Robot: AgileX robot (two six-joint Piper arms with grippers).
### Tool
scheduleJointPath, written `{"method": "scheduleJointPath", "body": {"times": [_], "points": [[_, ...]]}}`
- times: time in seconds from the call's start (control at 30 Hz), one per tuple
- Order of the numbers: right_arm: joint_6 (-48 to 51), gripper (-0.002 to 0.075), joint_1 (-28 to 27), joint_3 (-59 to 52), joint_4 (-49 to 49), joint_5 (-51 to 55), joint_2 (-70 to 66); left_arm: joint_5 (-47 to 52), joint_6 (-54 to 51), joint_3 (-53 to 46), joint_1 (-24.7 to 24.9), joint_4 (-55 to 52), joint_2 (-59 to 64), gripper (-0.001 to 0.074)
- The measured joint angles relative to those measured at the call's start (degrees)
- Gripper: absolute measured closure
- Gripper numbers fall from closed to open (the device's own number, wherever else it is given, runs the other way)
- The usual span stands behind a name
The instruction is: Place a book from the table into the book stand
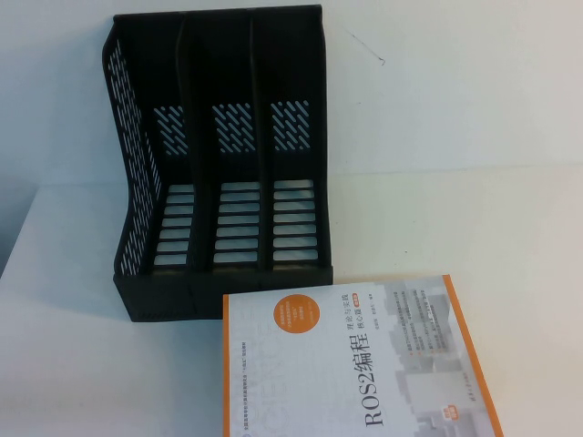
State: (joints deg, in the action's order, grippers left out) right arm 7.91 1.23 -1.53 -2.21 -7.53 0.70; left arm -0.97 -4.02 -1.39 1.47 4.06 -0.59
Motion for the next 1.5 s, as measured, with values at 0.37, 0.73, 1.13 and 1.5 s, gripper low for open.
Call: {"method": "scheduleJointPath", "body": {"times": [0.37,0.73,1.13,1.5], "points": [[0.0,0.0728,0.0,0.0,0.0,-4.18,0.0,-5.72,-0.2,0.0,0.0,0.0,0.0,0.0738],[-3.29,0.0728,0.0,0.0,-0.16,-4.97,0.0,-6.29,-0.57,0.0,0.0,-0.44,0.0,0.0738],[-4.8,0.0728,0.0,0.0,-9.39,4.39,0.0,-5.53,-0.18,0.0,0.0,1.98,0.0,0.0738],[-1.88,0.0725,0.0,13.88,-6.13,21.77,-3.48,15.27,0.65,13.03,0.0,3.87,2.58,0.0738]]}}
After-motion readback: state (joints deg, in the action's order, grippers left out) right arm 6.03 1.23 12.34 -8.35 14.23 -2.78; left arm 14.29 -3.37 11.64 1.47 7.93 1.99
